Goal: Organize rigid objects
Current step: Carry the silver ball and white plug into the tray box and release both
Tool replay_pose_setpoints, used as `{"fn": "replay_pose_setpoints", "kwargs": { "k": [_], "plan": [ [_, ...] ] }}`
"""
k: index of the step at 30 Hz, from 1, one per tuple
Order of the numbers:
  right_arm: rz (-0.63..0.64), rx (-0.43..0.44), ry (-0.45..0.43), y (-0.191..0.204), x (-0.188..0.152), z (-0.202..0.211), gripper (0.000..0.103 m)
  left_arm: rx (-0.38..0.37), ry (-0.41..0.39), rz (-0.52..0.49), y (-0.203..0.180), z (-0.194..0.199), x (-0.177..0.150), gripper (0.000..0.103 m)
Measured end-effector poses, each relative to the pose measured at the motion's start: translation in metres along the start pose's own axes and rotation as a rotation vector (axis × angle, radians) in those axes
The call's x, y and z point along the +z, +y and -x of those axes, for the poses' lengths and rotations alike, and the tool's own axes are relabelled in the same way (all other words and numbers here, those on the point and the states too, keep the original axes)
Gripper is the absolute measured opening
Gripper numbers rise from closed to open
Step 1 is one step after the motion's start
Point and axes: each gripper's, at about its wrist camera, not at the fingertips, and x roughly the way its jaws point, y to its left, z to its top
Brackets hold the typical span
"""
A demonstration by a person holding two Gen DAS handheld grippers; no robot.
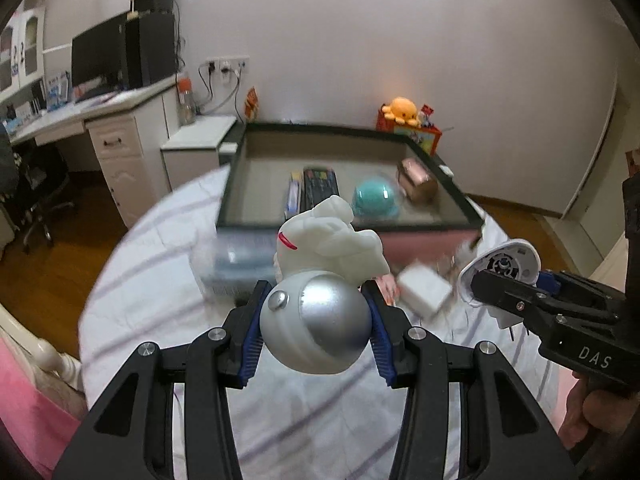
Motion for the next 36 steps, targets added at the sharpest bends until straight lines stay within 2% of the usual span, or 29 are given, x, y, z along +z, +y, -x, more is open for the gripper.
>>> {"fn": "replay_pose_setpoints", "kwargs": {
  "k": [9,13,16,23,33,34,36],
  "plan": [
    [0.052,-0.023,-0.091,0.002,0.069,-0.006,0.046,0.005,-0.064,-0.017,0.003,-0.018,0.067,0.046],
    [0.054,-0.042,-0.093,-0.007,0.098,-0.025,0.046,-0.009,-0.066,-0.01,0.002,-0.04,0.093,0.046],
    [0.046,-0.06,-0.062,-0.016,0.106,-0.043,0.046,-0.013,-0.043,-0.009,0.0,-0.064,0.103,0.046],
    [0.014,-0.082,0.024,-0.043,0.1,-0.086,0.046,-0.027,0.043,-0.001,-0.007,-0.117,0.099,0.046],
    [0.009,-0.108,0.123,-0.053,0.092,-0.113,0.046,-0.004,0.132,-0.018,-0.012,-0.147,0.081,0.048],
    [0.012,-0.112,0.132,-0.053,0.091,-0.114,0.046,0.0,0.135,-0.023,-0.012,-0.147,0.08,0.049],
    [0.012,-0.116,0.149,-0.052,0.088,-0.116,0.047,0.006,0.138,-0.027,-0.013,-0.147,0.078,0.068]
  ]
}}
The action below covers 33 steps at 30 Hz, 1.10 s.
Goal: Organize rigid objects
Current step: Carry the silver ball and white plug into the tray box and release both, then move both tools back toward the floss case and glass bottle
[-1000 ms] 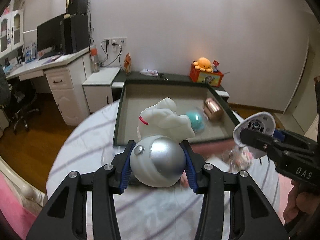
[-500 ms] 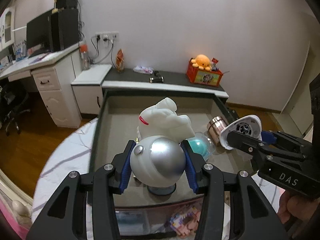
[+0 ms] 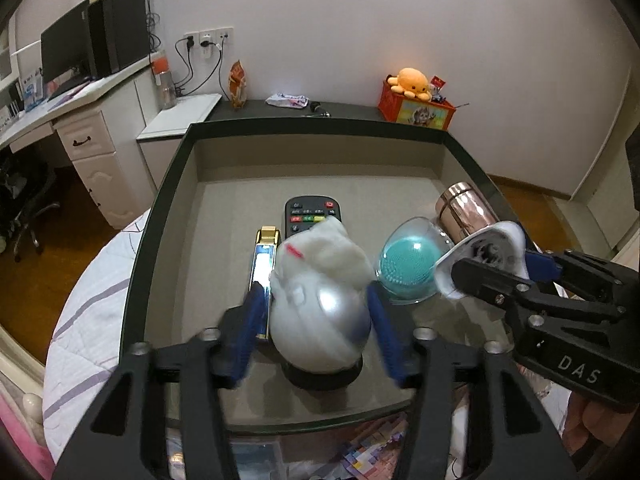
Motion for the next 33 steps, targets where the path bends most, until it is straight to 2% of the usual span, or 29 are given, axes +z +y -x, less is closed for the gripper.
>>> {"fn": "replay_pose_setpoints", "kwargs": {
  "k": [1,3,4,7,8,9,11,12,15,21,33],
  "plan": [
    [0.0,0.0,0.007,0.0,-0.001,-0.001,0.05,0.018,-0.007,0.0,0.0,0.002,-0.001,0.07],
    [-0.007,-0.003,0.013,-0.002,-0.002,-0.002,0.051,0.013,-0.021,0.006,0.0,0.009,-0.002,0.081],
    [-0.015,0.0,0.013,-0.004,-0.003,-0.001,0.055,0.015,-0.029,0.011,0.001,0.012,-0.002,0.083],
    [-0.04,-0.004,-0.006,-0.009,-0.005,0.006,0.08,0.028,-0.065,0.035,0.009,0.03,-0.005,0.094],
    [-0.046,0.015,-0.004,-0.009,-0.005,0.008,0.084,0.028,-0.075,0.045,0.012,0.036,-0.005,0.101],
    [-0.048,0.028,-0.003,-0.009,-0.006,0.011,0.086,0.038,-0.084,0.051,0.014,0.041,-0.007,0.103],
    [-0.039,0.016,-0.018,-0.005,-0.008,0.018,0.1,0.043,-0.109,0.057,0.017,0.055,-0.011,0.103],
    [-0.039,-0.004,-0.03,-0.004,-0.009,0.024,0.103,0.044,-0.116,0.062,0.018,0.062,-0.014,0.103],
    [-0.06,0.024,-0.068,0.0,-0.014,0.04,0.103,0.067,-0.139,0.07,0.021,0.08,-0.023,0.103],
    [-0.054,0.014,-0.169,0.022,-0.031,0.083,0.103,0.088,-0.18,0.087,0.023,0.124,-0.041,0.103],
    [-0.026,-0.001,-0.32,0.051,-0.099,0.177,0.103,0.099,-0.233,0.099,0.02,0.2,-0.093,0.103]
  ]
}}
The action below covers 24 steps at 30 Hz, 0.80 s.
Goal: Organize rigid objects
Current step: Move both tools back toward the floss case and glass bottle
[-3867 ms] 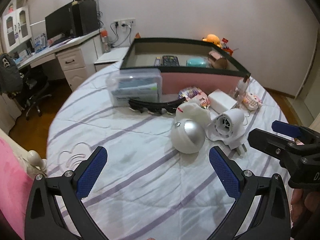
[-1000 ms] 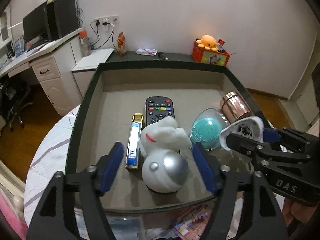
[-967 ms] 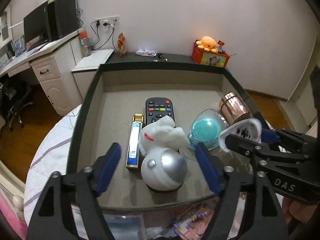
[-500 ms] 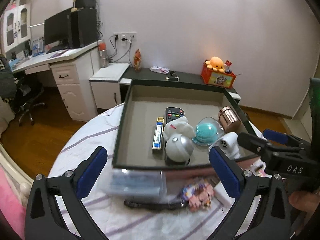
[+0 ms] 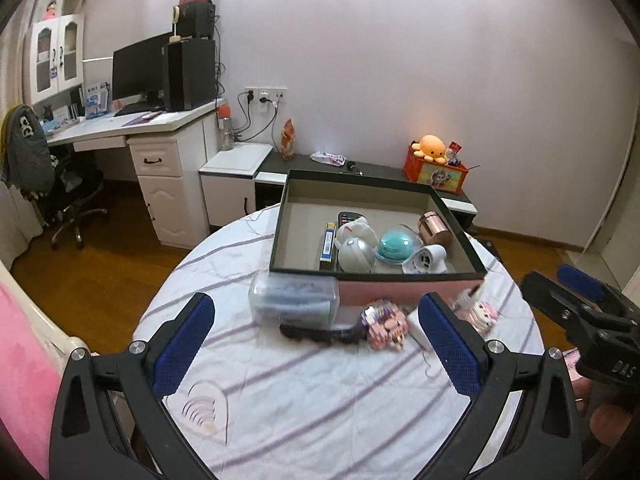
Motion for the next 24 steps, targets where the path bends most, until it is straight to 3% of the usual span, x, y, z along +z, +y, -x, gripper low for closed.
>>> {"fn": "replay_pose_setpoints", "kwargs": {
  "k": [11,24],
  "plan": [
    [-0.034,-0.045,-0.041,-0.008,-0.041,0.063,0.103,0.023,-0.032,-0.022,-0.004,0.055,-0.039,0.103],
    [-0.02,-0.031,-0.032,0.002,-0.053,0.082,0.103,0.024,-0.055,-0.033,-0.012,0.086,-0.055,0.103]
  ]
}}
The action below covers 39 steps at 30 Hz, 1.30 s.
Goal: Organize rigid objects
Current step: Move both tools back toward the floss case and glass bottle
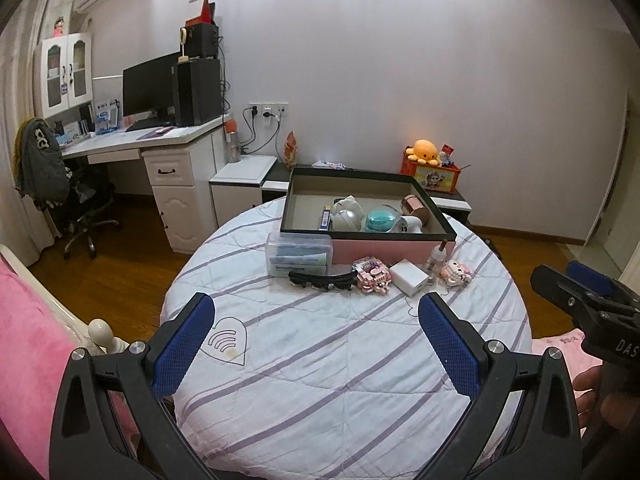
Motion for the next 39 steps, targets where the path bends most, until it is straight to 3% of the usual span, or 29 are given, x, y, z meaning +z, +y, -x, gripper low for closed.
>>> {"fn": "replay_pose_setpoints", "kwargs": {
  "k": [14,21,28,39],
  "plan": [
    [0.006,-0.005,0.013,0.002,-0.002,-0.002,0.103,-0.001,0.012,0.013,0.005,0.001,-0.003,0.103],
    [-0.001,-0.006,0.045,-0.004,-0.003,-0.015,0.103,0.006,0.039,0.021,0.007,-0.017,-0.002,0.103],
    [-0.024,-0.038,0.103,-0.027,0.001,-0.053,0.103,0.019,0.071,0.032,0.013,-0.06,0.004,0.103],
    [-0.029,-0.006,0.22,-0.039,0.013,-0.158,0.101,0.04,0.16,0.038,0.022,-0.17,0.013,0.103]
  ]
}}
